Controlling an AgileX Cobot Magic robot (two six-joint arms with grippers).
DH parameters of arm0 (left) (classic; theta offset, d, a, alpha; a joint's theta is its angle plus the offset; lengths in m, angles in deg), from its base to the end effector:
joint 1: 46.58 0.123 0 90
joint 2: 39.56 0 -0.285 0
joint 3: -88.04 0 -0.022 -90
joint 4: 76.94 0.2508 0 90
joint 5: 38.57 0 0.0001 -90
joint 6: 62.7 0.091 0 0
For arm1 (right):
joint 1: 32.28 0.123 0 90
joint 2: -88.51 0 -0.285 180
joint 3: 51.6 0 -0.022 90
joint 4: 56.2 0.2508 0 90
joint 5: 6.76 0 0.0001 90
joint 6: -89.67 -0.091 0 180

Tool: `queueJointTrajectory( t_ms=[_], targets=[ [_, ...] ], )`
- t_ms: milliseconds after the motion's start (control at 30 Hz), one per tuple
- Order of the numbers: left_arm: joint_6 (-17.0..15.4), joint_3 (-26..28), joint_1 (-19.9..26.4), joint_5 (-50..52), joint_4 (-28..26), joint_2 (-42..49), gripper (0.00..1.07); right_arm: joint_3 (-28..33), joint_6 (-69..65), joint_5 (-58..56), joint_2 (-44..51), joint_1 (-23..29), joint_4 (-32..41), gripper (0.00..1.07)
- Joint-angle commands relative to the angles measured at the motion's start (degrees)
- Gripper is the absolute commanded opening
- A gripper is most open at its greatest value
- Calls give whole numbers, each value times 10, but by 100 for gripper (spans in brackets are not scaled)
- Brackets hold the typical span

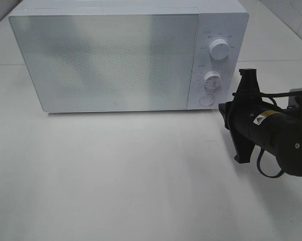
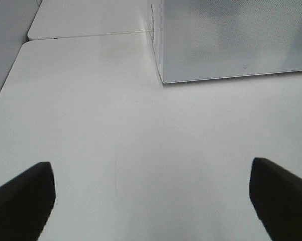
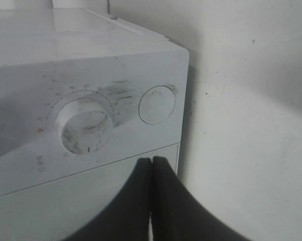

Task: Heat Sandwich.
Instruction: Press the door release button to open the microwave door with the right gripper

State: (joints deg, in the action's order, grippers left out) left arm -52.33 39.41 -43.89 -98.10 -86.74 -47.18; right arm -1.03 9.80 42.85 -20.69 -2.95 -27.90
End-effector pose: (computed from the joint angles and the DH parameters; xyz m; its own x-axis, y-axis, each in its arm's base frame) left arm -0.0043 -0.0136 0.2797 -0.4187 0.0729 -0.9052 0.1256 0.9918 0.0218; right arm 0.2591 0.1079 0.1301 -0.1110 0.9938 0.0010 0.3739 0.0408 0.9266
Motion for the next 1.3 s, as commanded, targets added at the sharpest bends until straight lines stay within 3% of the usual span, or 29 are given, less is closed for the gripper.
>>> queueJointTrajectory(
  t_ms=[33, 400, 667, 1033, 1300],
  targets=[
    [-3, -1, -6, 2, -2, 14, 103, -23, -2, -7, -22, -15, -29, 0],
    [-3, -1, -6, 2, -2, 14, 103, -97, -13, -8, -98, -20, -42, 0],
    [-3, -1, -6, 2, -2, 14, 103, -154, -7, -10, -147, -59, -56, 0],
    [-3, -1, -6, 2, -2, 14, 103, -186, -14, -23, -176, -66, -66, 0],
    [-3, -1, -6, 2, -2, 14, 103, -190, -11, 49, -178, -66, -54, 0]
  ],
)
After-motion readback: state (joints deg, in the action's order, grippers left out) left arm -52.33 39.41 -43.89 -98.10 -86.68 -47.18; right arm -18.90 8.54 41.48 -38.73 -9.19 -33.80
